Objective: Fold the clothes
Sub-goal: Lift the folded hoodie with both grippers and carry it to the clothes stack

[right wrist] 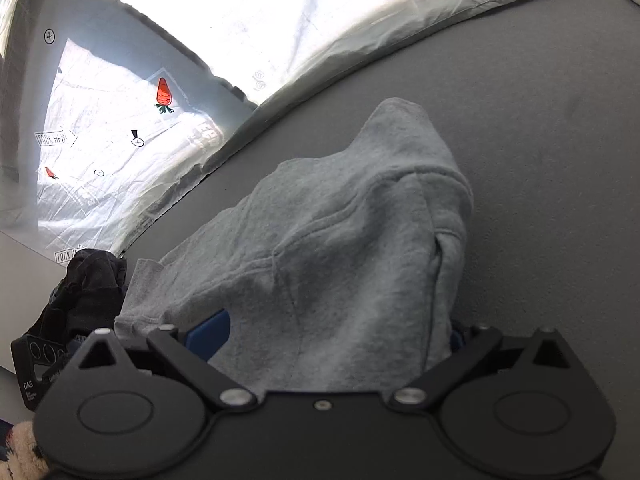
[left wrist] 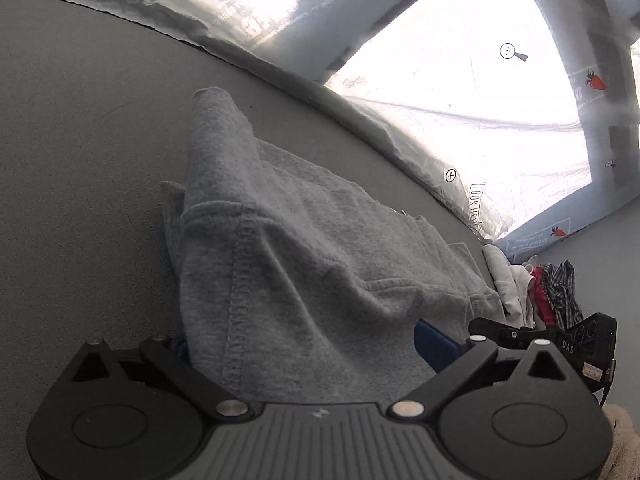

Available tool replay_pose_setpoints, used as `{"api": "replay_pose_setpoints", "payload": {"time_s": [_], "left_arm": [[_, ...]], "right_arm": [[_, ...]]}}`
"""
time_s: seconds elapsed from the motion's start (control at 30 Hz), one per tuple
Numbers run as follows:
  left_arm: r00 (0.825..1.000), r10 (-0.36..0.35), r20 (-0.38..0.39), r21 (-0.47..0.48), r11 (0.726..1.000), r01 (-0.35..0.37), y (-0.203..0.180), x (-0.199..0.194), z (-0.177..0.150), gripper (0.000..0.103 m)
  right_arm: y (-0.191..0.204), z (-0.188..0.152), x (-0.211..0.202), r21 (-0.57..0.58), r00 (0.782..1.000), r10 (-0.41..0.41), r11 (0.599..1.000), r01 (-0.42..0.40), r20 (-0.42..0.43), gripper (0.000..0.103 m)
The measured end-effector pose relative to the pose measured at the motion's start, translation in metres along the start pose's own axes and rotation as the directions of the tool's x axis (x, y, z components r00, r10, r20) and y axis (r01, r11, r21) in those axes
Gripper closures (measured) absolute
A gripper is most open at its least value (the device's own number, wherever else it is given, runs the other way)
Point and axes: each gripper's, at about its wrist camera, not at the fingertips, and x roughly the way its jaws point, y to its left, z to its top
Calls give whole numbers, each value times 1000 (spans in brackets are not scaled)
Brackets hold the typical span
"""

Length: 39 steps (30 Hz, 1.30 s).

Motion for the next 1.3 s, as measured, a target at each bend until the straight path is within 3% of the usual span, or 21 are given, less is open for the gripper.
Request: {"api": "replay_pose_setpoints", "payload": {"time_s": [0.13, 0.2, 0.27, 0.33, 0.5, 0.67, 0.9, 1.1, 1.23, 1.3], "left_arm": [[998, -63, -27, -29, 998, 62, -10, 8, -7, 8], [994, -106, -38, -80, 992, 102, -14, 13, -11, 30], [993, -112, -24, -114, 988, 109, -19, 10, -16, 47], [995, -96, 1, -120, 988, 95, -25, -1, -21, 54], [994, -97, 42, -67, 993, 99, -56, -43, -35, 55], [990, -124, 66, 22, 992, 123, -100, -86, -45, 55], [970, -240, 39, 185, 956, 229, -154, -118, -53, 55], [952, -305, -28, 296, 907, 299, -203, -111, -65, 55], [941, -332, -65, 341, 879, 334, -243, -93, -82, 55], [944, -324, -61, 377, 868, 323, -269, -83, -93, 55]], "right_arm": [[6, -7, 14, 179, 990, 141, 975, -134, -27, 0], [3, -16, 18, 307, 978, 209, 930, -202, 10, 8], [0, -25, 17, 406, 970, 239, 882, -238, 49, 46], [0, -33, 9, 452, 969, 236, 858, -245, 78, 48], [22, -47, -38, 391, 964, 245, 881, -266, 103, 50], [46, -68, -102, 359, 946, 256, 879, -314, 200, 50], [66, -105, -188, 351, 909, 209, 873, -340, 360, 50], [63, -130, -259, 361, 884, 107, 885, -294, 456, 50], [30, -141, -303, 363, 860, 75, 885, -291, 505, 50], [11, -141, -321, 358, 850, 71, 886, -294, 522, 50]]}}
